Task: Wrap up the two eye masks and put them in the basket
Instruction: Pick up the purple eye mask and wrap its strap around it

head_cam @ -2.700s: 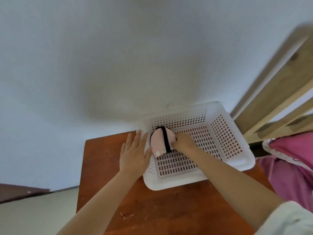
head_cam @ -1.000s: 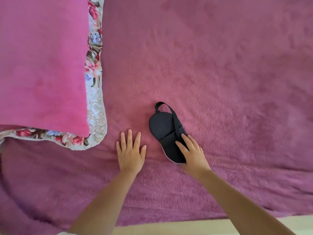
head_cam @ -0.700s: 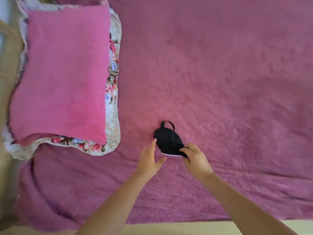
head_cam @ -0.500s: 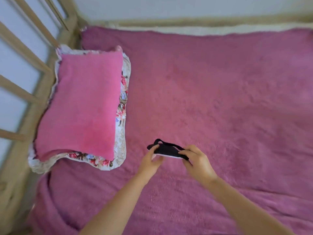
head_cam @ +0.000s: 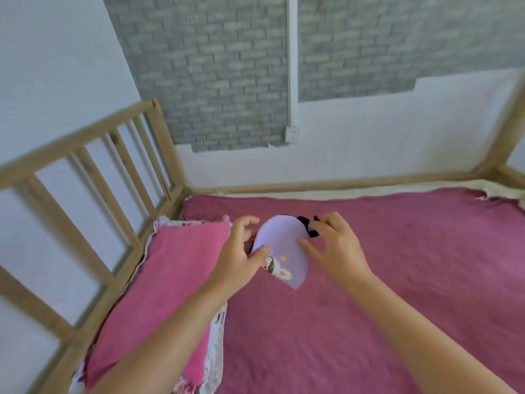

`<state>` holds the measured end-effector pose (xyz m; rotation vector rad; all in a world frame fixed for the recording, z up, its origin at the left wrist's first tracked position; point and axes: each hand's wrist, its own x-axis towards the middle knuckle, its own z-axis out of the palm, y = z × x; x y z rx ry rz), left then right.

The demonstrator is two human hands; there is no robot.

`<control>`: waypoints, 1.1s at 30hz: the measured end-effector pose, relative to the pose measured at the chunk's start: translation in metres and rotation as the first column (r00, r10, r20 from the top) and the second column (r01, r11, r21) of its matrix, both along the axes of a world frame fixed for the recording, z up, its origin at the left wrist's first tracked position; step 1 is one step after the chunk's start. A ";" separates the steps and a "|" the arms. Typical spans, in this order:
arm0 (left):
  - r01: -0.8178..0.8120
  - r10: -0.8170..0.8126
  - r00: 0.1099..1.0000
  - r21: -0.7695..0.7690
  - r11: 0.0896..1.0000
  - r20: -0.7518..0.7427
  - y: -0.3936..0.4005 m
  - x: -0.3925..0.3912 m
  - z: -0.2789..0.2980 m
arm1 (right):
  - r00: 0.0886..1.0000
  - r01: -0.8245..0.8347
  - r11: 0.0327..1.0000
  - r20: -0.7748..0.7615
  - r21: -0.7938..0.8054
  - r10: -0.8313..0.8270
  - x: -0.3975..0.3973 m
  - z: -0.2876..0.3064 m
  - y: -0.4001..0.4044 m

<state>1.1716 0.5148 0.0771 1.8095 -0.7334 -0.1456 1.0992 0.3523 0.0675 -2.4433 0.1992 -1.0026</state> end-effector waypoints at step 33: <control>-0.217 0.104 0.899 0.226 0.950 0.426 0.008 -0.003 0.045 | 0.623 -0.645 -0.042 0.557 0.763 0.549 -0.037 0.081 -0.009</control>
